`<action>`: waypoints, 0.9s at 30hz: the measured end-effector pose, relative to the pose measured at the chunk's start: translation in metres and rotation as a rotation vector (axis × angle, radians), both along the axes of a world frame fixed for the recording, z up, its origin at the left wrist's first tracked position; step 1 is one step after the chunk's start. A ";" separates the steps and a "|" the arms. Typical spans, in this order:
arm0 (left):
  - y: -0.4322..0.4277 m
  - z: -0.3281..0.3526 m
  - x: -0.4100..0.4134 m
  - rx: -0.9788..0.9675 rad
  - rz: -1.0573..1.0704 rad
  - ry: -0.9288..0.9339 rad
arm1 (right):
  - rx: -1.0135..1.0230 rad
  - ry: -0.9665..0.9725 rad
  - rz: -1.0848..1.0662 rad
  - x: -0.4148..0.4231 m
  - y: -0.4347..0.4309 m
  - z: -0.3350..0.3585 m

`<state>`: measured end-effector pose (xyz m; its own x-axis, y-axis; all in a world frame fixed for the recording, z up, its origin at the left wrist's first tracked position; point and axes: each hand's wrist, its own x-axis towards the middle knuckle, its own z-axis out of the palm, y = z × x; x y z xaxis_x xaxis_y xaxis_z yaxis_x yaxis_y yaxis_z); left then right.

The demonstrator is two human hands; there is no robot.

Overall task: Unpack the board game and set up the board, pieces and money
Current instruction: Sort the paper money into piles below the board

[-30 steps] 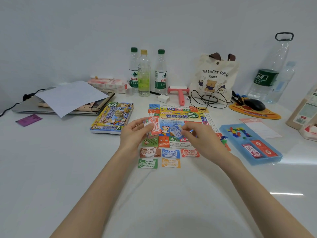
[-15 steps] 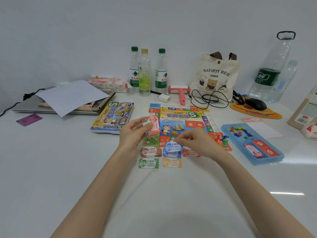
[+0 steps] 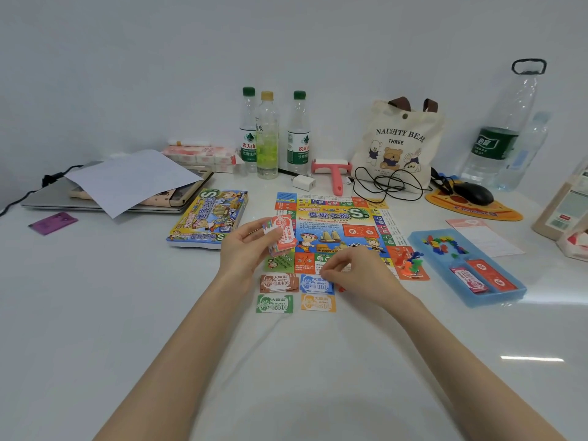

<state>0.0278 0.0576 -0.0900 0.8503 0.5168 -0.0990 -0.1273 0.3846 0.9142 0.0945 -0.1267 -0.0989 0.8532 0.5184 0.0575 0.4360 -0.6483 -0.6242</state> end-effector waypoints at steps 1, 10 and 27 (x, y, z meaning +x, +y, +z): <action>0.000 0.000 0.000 -0.001 -0.001 -0.001 | -0.010 -0.018 -0.006 -0.001 0.000 0.000; 0.001 0.000 0.001 -0.002 0.016 -0.005 | -0.013 -0.183 0.091 -0.013 0.009 0.008; 0.007 0.001 0.001 -0.033 0.028 -0.034 | -0.267 -0.340 0.219 -0.027 0.035 0.011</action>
